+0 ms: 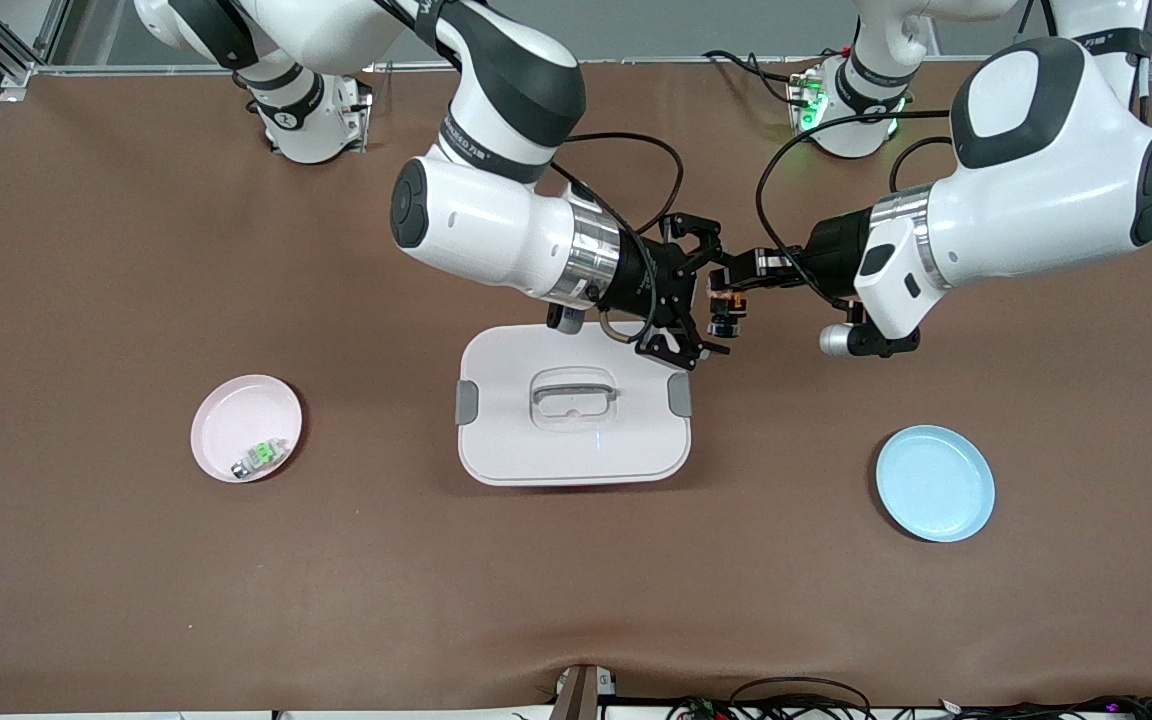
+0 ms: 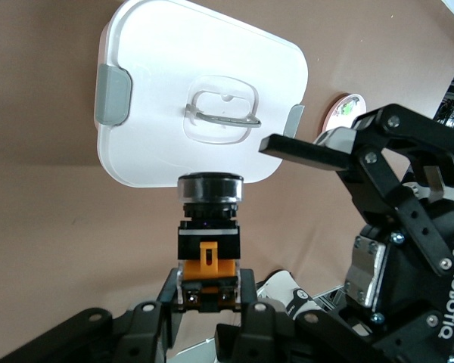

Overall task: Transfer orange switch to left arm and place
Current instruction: 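Open the right gripper and pull it back from the switch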

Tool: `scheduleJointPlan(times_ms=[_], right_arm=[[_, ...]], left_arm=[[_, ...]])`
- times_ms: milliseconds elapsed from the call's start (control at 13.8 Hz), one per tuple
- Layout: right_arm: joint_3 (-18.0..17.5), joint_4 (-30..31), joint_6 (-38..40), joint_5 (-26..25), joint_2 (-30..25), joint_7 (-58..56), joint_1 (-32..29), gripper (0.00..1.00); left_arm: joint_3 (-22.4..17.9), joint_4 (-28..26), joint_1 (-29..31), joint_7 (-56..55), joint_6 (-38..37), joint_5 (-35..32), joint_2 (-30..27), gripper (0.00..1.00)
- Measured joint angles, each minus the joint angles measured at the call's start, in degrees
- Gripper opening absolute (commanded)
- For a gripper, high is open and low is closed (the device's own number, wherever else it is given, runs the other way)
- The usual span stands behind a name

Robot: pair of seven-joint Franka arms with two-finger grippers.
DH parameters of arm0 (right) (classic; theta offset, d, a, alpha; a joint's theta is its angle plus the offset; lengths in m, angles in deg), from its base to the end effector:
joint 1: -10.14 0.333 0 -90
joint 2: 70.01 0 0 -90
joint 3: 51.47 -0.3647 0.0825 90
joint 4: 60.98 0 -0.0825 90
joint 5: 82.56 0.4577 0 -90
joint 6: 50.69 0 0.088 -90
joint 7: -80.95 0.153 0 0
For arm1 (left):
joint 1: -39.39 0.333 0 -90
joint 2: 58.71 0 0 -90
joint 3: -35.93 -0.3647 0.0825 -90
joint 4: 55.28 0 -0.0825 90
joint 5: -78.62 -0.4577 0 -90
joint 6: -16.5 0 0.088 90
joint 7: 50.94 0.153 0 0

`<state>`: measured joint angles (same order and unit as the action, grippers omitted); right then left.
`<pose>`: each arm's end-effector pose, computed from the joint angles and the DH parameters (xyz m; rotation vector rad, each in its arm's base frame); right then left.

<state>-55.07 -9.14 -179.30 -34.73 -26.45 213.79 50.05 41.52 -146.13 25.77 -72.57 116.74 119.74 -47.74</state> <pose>0.6614 0.6604 0.5236 -1.3451 1.9527 1.0327 0.6390 -0.3112 0.5418 2.4397 0.2290 -0.3544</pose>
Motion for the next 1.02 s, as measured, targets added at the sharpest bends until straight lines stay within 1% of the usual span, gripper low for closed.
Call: scheduleJointPlan(times_ms=[218,508,799,1017], right_arm=[[0.05,-0.01,0.00,0.00,0.00,0.00,-0.02,1.00],[0.26,-0.13,1.34,-0.03,0.00,-1.53,-1.09,1.00],[0.32,-0.39,8.97,-0.04,-0.05,-10.84,-4.47,1.00],[0.33,-0.73,18.88,0.00,-0.23,-25.11,-8.76,1.00]], left_arm=[[0.00,0.00,-0.02,0.00,0.00,-0.79,0.01,0.00],[0.14,0.00,-0.13,-2.03,-0.29,-7.83,0.01,0.00],[-0.18,0.00,0.27,-4.10,-0.86,-13.84,0.00,0.00],[-0.53,0.57,4.01,-9.16,-0.83,-17.72,-0.03,0.00]])
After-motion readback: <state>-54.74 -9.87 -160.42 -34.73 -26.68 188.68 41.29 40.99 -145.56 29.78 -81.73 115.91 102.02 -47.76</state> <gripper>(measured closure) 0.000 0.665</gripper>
